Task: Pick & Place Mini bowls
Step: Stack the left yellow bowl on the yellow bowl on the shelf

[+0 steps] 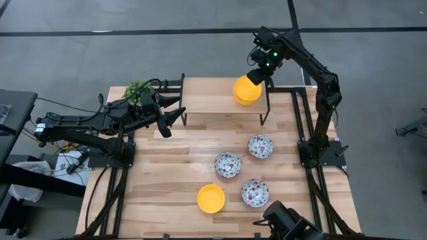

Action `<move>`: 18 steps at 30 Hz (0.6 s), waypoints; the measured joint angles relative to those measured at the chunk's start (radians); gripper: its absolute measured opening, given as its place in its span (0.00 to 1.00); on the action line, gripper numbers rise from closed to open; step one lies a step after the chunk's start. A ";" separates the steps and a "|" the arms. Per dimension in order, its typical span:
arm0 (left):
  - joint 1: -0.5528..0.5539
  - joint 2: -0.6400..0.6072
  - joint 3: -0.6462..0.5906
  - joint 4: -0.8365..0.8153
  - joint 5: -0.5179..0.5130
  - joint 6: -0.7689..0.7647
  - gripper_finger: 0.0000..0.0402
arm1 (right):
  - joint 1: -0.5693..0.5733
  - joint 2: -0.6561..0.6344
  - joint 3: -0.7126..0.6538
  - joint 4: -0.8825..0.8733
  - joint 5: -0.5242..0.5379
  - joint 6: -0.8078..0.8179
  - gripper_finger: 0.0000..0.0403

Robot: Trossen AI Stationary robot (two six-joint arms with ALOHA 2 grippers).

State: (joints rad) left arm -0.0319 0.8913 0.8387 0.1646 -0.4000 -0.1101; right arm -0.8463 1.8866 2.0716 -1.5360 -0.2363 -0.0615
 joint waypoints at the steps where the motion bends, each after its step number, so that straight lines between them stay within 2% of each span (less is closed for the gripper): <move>1: 0.000 0.000 0.000 0.000 0.000 0.000 0.61 | 0.000 0.000 0.000 0.000 0.000 0.000 0.00; 18: 0.000 0.000 0.000 0.000 0.000 0.000 0.61 | 0.002 0.000 0.000 0.004 -0.025 -0.002 0.00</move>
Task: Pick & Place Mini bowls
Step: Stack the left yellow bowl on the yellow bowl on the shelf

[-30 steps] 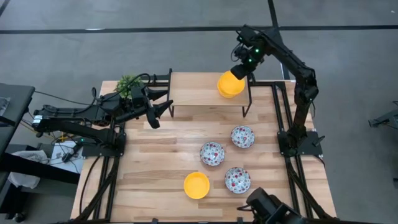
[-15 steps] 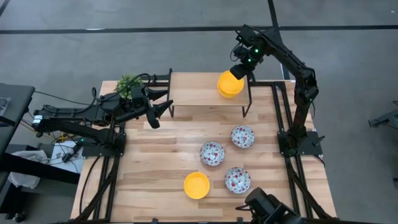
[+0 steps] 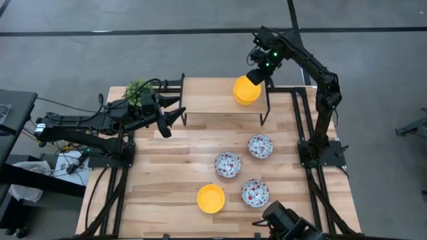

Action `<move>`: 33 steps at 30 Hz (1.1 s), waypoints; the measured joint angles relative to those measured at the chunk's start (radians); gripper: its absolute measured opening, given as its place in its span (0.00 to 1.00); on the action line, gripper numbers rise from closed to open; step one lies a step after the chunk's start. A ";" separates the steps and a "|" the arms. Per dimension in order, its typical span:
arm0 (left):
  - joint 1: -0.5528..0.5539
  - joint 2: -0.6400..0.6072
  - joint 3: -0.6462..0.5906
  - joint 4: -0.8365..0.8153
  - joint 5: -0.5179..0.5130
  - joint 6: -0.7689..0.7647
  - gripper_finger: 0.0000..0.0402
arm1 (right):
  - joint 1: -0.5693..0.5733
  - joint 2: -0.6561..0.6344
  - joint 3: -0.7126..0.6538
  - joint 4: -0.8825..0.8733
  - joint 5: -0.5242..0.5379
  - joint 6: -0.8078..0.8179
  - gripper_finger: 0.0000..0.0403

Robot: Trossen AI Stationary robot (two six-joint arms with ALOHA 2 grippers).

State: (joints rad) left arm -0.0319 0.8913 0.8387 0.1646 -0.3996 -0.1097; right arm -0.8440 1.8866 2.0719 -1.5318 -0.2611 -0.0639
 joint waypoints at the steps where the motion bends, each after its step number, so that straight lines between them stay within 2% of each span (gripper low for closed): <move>1: 0.000 0.000 0.000 0.000 0.000 0.000 0.61 | 0.000 0.000 0.000 0.000 0.000 0.000 0.00; 9: 0.000 0.000 0.000 0.000 0.000 0.000 0.61 | 0.013 0.000 0.000 0.006 0.001 -0.017 0.01; 16: 0.000 0.000 0.000 0.000 0.000 0.000 0.61 | 0.026 0.000 0.000 0.030 0.004 -0.024 0.12; 21: 0.000 0.000 0.000 0.000 0.000 0.000 0.61 | 0.025 0.000 0.000 0.030 0.072 -0.023 0.20; 33: 0.000 0.000 0.000 0.000 0.000 0.000 0.61 | 0.011 0.000 0.039 0.020 0.077 -0.023 0.25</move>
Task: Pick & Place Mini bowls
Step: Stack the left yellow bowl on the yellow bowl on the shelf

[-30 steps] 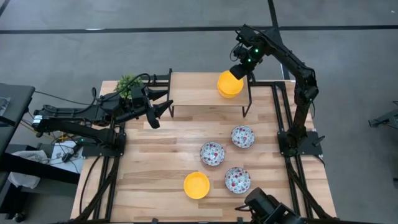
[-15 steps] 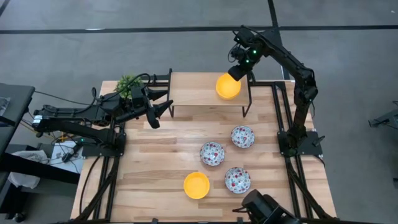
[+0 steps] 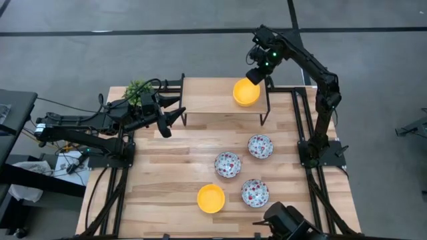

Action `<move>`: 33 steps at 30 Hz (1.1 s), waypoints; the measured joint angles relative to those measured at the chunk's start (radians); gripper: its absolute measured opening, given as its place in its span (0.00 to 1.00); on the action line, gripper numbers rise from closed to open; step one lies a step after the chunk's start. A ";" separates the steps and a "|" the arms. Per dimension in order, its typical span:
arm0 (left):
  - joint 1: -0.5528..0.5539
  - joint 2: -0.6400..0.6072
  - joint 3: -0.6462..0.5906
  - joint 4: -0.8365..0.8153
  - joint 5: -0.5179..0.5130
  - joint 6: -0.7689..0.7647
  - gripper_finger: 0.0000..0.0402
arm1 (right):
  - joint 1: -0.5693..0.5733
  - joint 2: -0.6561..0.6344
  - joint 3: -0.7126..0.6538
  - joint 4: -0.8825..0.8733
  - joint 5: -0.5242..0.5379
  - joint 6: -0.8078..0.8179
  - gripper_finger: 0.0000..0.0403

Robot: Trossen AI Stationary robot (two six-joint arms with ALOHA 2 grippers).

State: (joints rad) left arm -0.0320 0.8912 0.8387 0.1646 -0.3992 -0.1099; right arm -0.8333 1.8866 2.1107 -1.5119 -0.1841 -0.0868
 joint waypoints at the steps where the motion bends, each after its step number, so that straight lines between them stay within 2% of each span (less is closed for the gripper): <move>1: 0.000 0.000 0.000 0.000 0.000 0.000 0.61 | 0.000 0.000 0.016 -0.002 0.000 0.003 0.25; 7: 0.000 0.000 0.000 0.000 0.000 0.000 0.61 | 0.000 0.000 0.104 -0.008 -0.022 -0.019 0.25; 10: 0.000 0.000 0.000 0.000 0.000 0.000 0.61 | -0.019 -0.001 0.089 -0.040 -0.168 -0.080 0.23; 12: 0.000 0.000 0.000 0.000 0.000 0.000 0.61 | -0.037 -0.001 0.057 -0.047 -0.252 -0.109 0.19; 18: 0.000 0.000 0.000 0.000 0.000 0.000 0.61 | -0.088 0.000 -0.020 -0.041 -0.363 -0.183 0.02; 27: 0.000 0.000 0.000 0.000 0.000 0.000 0.61 | -0.116 0.000 -0.203 0.081 -0.444 -0.209 0.00; 33: 0.000 0.000 0.000 0.001 0.000 0.000 0.61 | -0.152 0.000 -0.191 0.112 -0.537 -0.204 0.00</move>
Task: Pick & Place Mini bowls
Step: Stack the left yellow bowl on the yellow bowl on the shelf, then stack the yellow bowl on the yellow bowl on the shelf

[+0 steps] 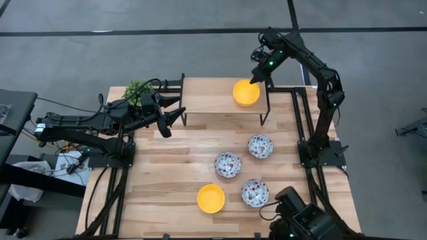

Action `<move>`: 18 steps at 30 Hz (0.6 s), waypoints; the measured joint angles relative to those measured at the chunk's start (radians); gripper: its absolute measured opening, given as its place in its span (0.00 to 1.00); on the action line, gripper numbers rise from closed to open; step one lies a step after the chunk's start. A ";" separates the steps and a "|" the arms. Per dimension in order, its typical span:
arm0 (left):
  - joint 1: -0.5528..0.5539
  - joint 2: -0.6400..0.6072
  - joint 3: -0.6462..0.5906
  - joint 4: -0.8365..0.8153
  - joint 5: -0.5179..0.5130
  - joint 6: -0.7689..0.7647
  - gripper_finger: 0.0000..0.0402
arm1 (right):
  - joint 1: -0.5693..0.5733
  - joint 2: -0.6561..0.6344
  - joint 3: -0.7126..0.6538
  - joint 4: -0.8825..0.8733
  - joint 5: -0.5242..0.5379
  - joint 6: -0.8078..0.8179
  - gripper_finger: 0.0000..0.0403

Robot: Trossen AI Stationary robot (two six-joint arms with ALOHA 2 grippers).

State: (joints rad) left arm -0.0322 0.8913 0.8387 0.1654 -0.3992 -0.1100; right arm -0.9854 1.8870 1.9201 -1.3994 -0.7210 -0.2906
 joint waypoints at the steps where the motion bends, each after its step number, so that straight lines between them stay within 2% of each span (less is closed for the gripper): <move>1: 0.000 0.000 0.000 0.000 0.000 0.000 0.61 | -0.003 0.000 0.012 0.000 -0.020 0.003 0.00; 8: 0.000 0.000 0.000 0.007 0.000 0.000 0.61 | 0.038 -0.042 0.092 -0.062 -0.203 -0.009 0.00; 13: 0.000 0.000 0.000 -0.010 0.000 0.000 0.61 | 0.174 -0.116 0.088 -0.170 -0.164 -0.168 0.00; 18: -0.009 -0.001 0.000 -0.036 0.009 -0.003 0.61 | 0.338 -0.210 0.033 -0.171 -0.102 -0.154 0.00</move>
State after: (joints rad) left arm -0.0409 0.8902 0.8383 0.1293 -0.3901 -0.1127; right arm -0.6470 1.6774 1.9532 -1.5707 -0.8234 -0.4442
